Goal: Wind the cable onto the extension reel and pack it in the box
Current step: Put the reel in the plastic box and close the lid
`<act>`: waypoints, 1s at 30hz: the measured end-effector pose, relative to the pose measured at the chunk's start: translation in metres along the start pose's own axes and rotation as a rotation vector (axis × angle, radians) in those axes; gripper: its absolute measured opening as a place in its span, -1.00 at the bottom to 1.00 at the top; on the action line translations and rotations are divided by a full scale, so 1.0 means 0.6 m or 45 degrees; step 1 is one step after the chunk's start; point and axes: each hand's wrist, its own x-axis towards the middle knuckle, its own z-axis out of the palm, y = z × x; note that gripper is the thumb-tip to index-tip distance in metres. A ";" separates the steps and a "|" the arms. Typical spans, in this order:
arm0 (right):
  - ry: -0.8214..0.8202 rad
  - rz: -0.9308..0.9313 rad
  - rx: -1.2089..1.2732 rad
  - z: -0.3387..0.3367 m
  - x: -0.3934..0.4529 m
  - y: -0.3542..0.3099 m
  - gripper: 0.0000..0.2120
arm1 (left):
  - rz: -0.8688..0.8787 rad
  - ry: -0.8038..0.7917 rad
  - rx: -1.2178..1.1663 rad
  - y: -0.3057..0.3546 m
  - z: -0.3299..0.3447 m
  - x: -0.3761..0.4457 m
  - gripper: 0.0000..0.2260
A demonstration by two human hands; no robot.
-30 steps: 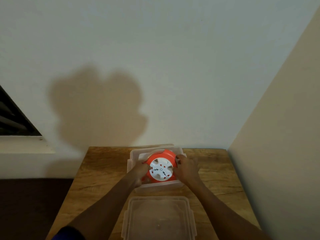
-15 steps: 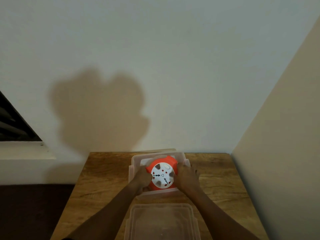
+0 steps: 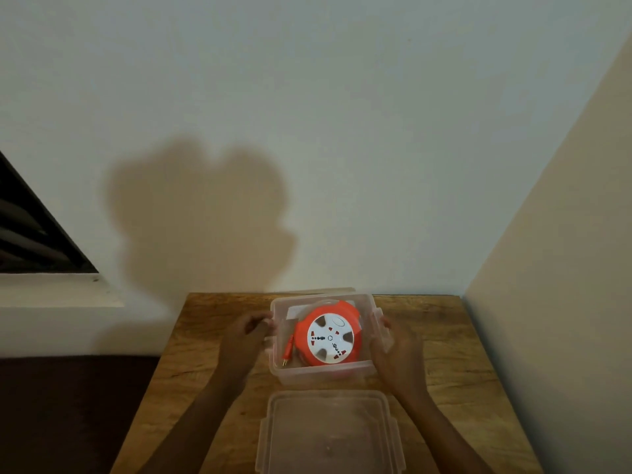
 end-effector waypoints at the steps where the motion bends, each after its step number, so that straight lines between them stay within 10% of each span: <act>1: 0.086 0.084 0.157 -0.011 -0.020 0.009 -0.91 | -0.037 0.067 0.007 -0.021 -0.015 -0.011 -0.88; 8: -0.223 0.666 0.163 -0.044 -0.137 0.116 -0.94 | -0.610 0.005 0.415 -0.141 -0.044 -0.092 -0.85; 30: -0.457 0.421 0.123 -0.149 -0.130 0.083 -0.81 | -0.742 -0.337 0.388 0.000 -0.062 -0.131 -0.91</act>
